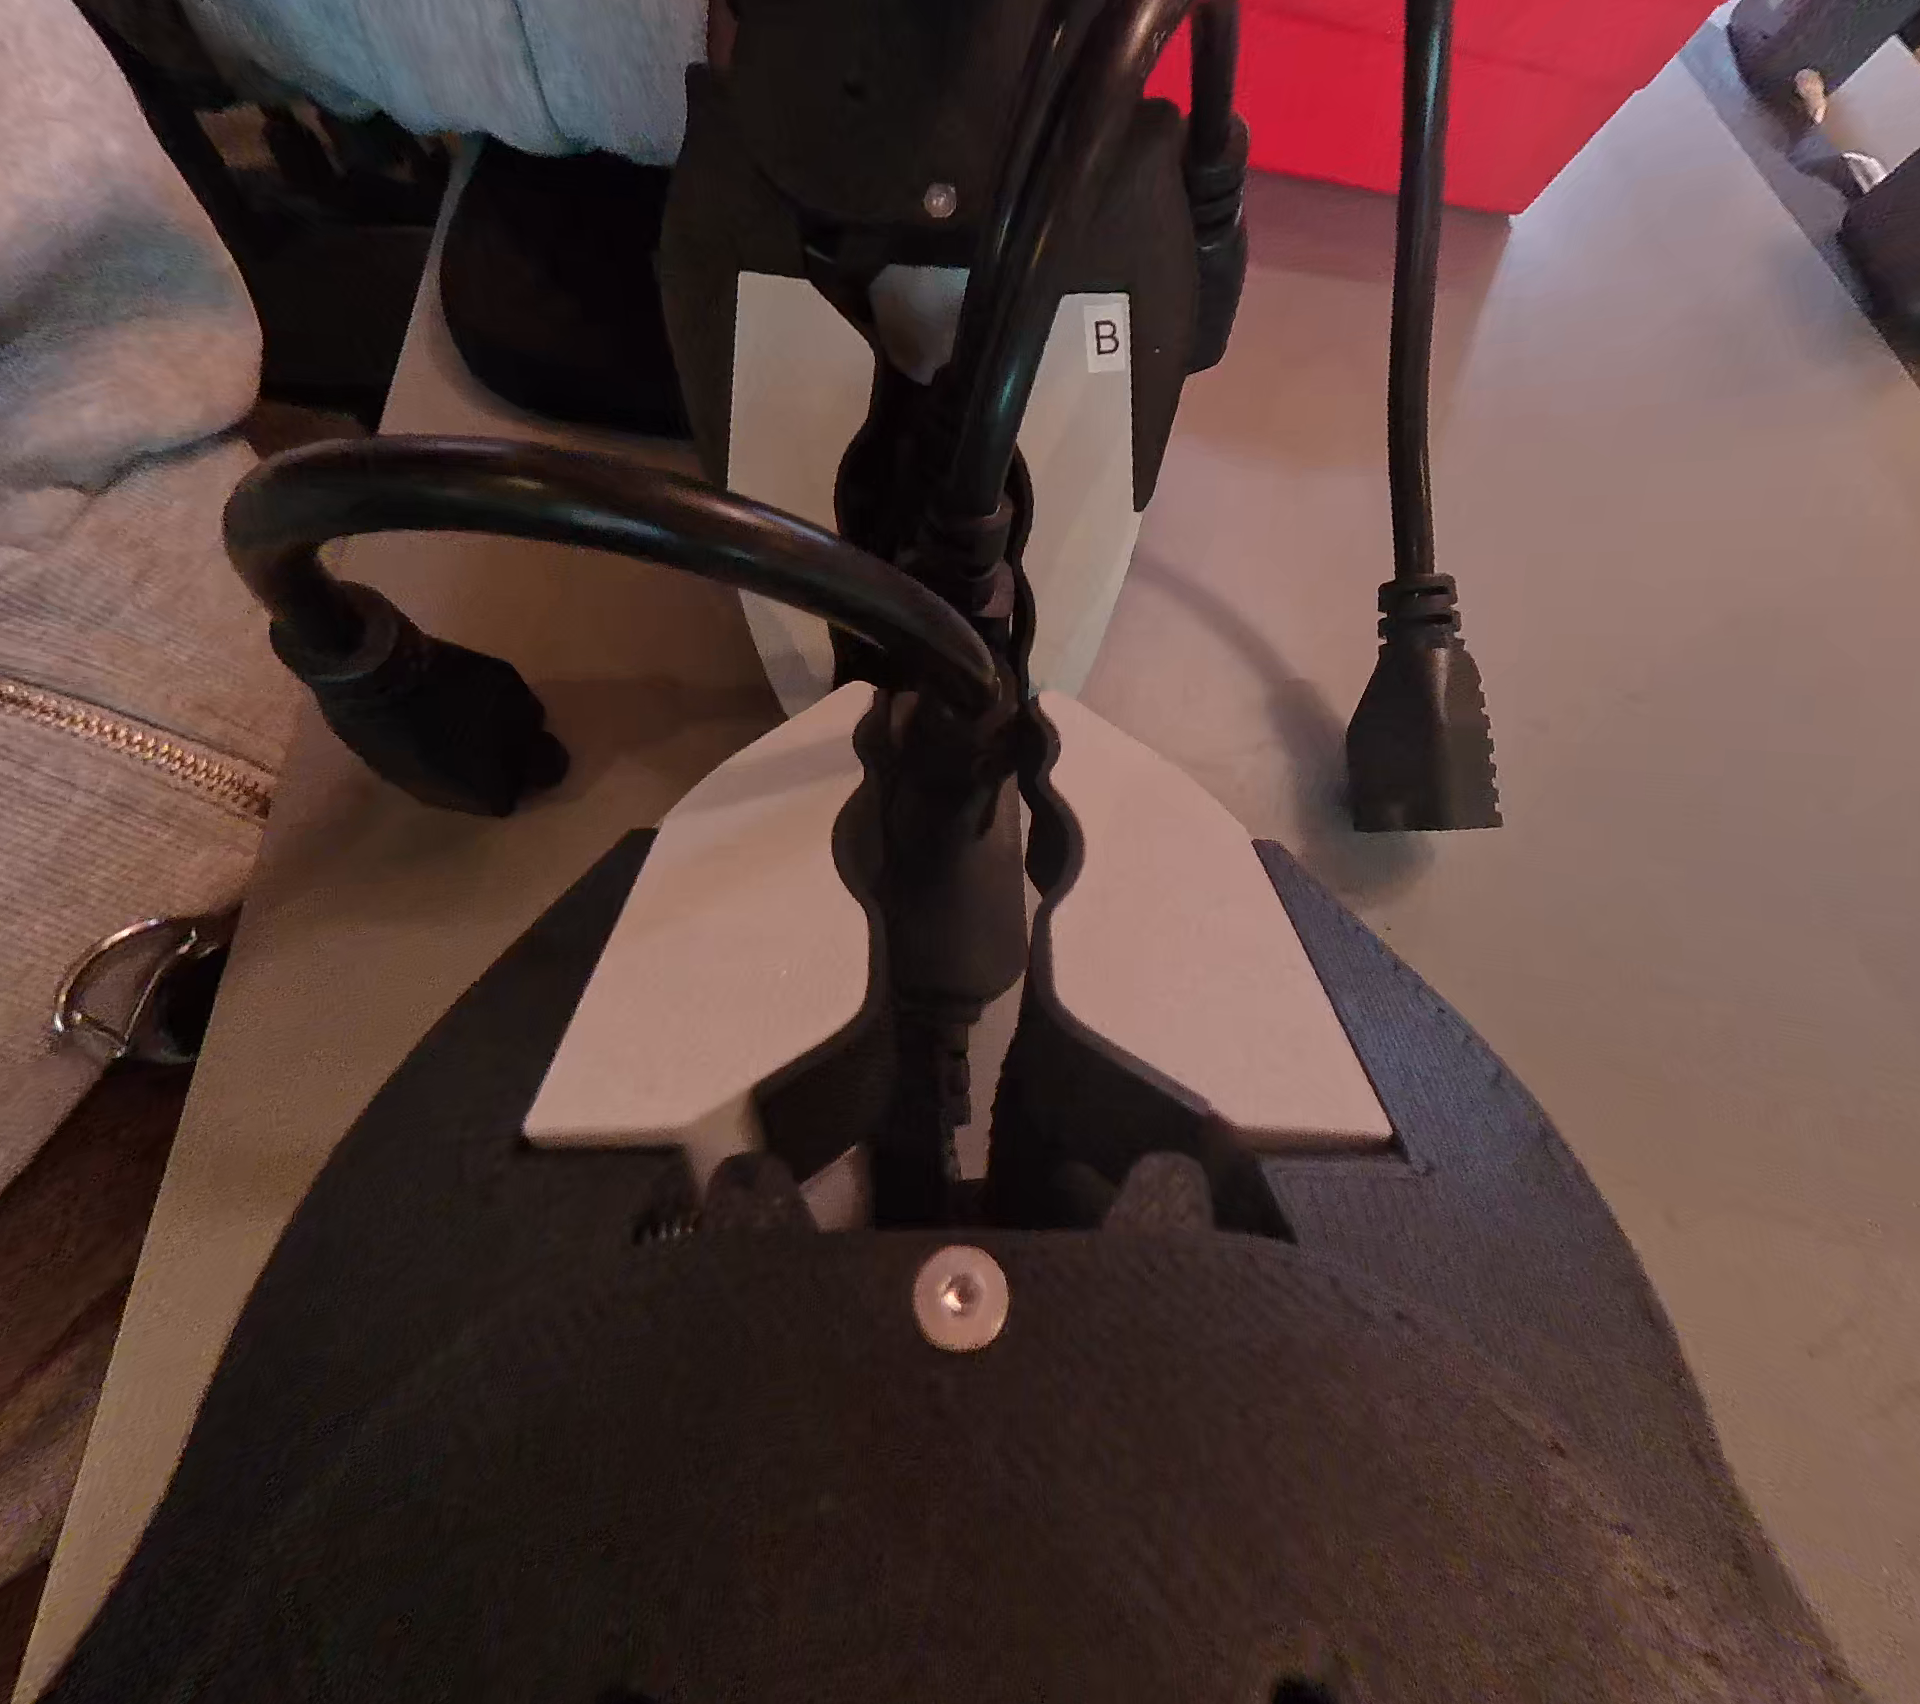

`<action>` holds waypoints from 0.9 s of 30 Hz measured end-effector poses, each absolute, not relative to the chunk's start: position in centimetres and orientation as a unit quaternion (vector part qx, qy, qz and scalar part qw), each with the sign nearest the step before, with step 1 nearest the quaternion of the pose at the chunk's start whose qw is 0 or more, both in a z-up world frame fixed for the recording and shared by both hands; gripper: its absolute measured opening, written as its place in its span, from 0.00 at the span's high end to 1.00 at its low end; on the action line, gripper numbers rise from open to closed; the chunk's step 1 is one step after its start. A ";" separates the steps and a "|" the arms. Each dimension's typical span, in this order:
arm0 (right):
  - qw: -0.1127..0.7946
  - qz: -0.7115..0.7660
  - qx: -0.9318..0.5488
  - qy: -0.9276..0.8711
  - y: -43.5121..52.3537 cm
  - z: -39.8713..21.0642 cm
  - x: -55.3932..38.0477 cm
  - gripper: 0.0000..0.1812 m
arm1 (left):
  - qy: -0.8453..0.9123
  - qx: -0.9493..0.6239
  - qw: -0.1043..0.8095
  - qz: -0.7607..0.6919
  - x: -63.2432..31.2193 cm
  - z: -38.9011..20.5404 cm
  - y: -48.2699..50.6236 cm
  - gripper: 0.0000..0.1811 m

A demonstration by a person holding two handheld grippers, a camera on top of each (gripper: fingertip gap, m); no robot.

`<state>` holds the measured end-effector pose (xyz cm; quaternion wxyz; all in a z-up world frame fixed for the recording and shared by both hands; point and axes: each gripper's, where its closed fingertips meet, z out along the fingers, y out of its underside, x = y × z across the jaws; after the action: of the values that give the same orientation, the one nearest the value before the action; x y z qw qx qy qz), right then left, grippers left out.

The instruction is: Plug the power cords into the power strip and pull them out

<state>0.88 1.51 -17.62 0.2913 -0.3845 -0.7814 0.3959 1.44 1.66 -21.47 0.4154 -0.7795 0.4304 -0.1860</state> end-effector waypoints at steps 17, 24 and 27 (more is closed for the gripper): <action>0.302 0.368 -0.377 -0.794 1.5 -17.6 0.9 0.87 | 0.433 -0.779 0.415 -0.183 1.3 -21.5 1.5 0.77; 0.303 0.385 -0.380 -0.785 1.5 -17.5 0.6 0.88 | 0.431 -0.780 0.415 -0.183 1.3 -21.5 1.6 0.77; 0.311 0.370 -0.374 -0.791 1.3 -17.5 0.5 0.88 | 0.432 -0.779 0.415 -0.182 1.2 -21.5 1.5 0.77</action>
<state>0.52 1.32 -17.48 0.3113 -0.3740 -0.7915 0.3698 1.23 1.49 -21.45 0.4151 -0.7794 0.4324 -0.1822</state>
